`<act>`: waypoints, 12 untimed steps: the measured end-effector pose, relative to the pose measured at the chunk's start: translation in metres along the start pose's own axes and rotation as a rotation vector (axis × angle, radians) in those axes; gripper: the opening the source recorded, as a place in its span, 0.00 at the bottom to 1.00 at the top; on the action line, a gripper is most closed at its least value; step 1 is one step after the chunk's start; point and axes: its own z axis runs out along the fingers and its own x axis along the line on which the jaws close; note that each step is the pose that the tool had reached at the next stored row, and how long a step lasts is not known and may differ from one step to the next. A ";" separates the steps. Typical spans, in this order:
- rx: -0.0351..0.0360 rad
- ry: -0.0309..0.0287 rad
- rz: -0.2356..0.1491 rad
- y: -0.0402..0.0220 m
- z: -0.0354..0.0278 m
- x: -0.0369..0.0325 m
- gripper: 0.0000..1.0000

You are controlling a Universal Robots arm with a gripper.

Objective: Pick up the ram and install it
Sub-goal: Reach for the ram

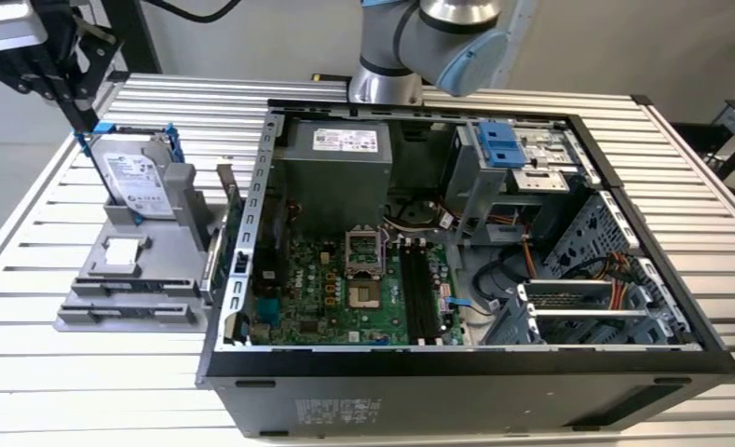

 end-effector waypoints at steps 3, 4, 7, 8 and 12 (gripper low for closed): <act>0.0000 0.0000 0.000 -0.0101 -0.0005 0.0002 0.00; -0.0001 0.0000 0.000 -0.0134 -0.0006 0.0003 0.00; 0.0001 0.0001 0.000 -0.0237 -0.0012 0.0005 0.00; 0.0000 0.0000 0.000 -0.0275 -0.0013 0.0006 0.00; 0.0000 0.0000 0.000 -0.0414 -0.0020 0.0009 0.00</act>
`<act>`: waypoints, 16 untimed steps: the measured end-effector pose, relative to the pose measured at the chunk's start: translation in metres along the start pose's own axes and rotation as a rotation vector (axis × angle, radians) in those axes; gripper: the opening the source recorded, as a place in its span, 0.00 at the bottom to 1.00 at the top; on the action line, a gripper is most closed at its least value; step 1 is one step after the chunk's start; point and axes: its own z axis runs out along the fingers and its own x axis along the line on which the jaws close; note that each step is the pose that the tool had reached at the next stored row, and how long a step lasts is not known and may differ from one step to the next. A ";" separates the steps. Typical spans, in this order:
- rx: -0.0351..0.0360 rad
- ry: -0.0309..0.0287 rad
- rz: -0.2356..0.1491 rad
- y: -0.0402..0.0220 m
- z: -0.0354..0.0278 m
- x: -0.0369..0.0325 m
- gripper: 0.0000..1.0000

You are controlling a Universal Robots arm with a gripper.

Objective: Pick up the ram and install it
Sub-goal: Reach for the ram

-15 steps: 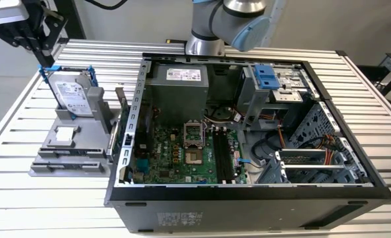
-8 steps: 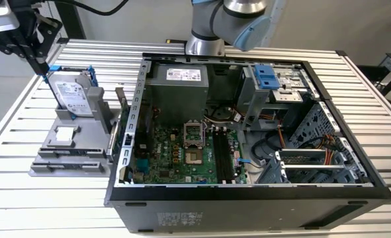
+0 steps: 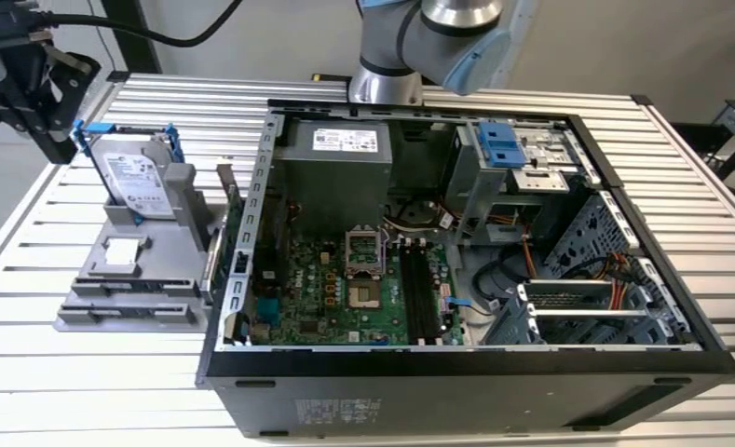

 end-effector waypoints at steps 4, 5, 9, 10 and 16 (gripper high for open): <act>0.0000 0.0000 0.000 -0.0133 -0.0006 0.0001 0.00; 0.0000 0.0000 0.000 -0.0164 -0.0007 0.0002 0.00; -0.0001 -0.0001 0.000 -0.0265 -0.0011 0.0002 0.00; 0.0001 0.0000 0.000 -0.0276 -0.0012 0.0002 0.00; -0.0002 0.0002 -0.004 -0.0282 -0.0012 0.0002 0.00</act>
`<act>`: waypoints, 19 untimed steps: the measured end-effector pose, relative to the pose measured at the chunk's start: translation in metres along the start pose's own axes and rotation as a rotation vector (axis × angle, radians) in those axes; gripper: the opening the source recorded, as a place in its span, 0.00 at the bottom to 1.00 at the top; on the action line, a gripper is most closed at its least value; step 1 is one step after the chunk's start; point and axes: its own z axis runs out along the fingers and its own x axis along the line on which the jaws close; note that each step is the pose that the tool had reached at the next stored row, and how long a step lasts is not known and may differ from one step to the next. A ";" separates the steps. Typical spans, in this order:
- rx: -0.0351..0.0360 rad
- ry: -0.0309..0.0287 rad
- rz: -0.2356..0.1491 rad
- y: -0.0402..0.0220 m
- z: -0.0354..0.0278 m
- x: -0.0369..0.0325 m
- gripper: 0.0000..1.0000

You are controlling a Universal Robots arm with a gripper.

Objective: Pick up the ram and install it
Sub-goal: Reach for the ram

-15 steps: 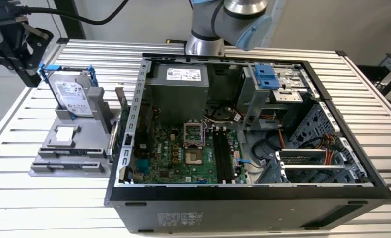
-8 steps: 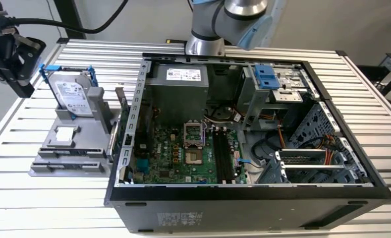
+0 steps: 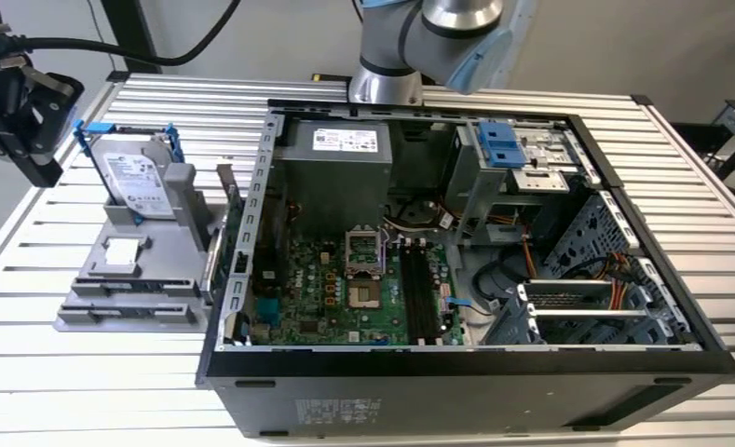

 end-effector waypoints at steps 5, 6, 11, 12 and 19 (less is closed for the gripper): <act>0.0000 0.0000 -0.001 0.0000 0.0000 0.0000 0.00; 0.0000 0.0001 -0.001 0.0000 0.0000 0.0000 0.00; 0.0000 0.0001 -0.001 0.0000 0.0000 0.0000 0.00; 0.0000 0.0000 -0.001 0.0000 0.0000 0.0000 0.00; -0.0002 0.0018 -0.035 0.0000 -0.0008 0.0000 0.00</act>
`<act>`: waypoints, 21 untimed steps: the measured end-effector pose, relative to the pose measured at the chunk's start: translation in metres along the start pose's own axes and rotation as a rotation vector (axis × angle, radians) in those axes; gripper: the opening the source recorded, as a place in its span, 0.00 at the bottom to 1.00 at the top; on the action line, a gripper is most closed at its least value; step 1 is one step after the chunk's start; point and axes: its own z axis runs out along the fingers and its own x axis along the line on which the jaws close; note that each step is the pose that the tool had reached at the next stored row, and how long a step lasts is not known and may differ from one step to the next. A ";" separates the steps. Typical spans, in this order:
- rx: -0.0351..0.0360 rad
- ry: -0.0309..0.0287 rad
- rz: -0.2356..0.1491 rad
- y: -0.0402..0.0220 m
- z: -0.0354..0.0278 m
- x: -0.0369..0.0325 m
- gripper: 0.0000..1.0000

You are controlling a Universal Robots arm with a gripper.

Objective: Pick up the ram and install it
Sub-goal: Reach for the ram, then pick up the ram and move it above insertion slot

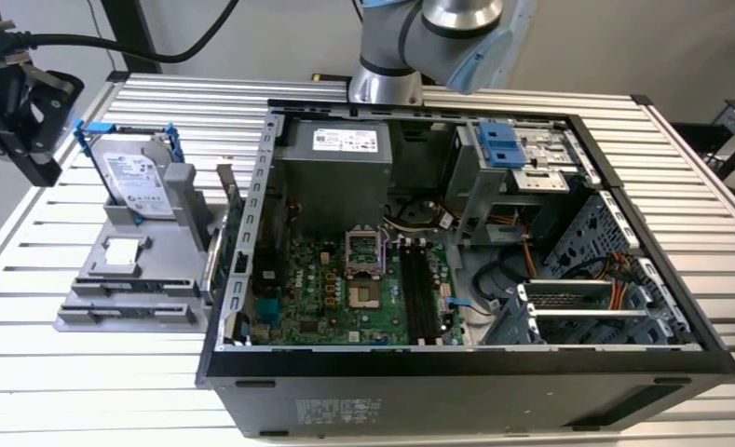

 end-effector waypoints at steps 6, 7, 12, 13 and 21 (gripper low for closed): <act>0.0018 0.0035 -0.066 0.0000 -0.0006 0.0000 0.00; 0.0018 0.0043 -0.082 0.0000 -0.0005 0.0000 0.00; 0.0013 0.0088 -0.171 0.0000 -0.0005 0.0000 0.00; 0.0009 0.0098 -0.190 0.0000 -0.0005 0.0000 0.00; -0.0017 0.0171 -0.337 0.0000 -0.0005 0.0000 0.00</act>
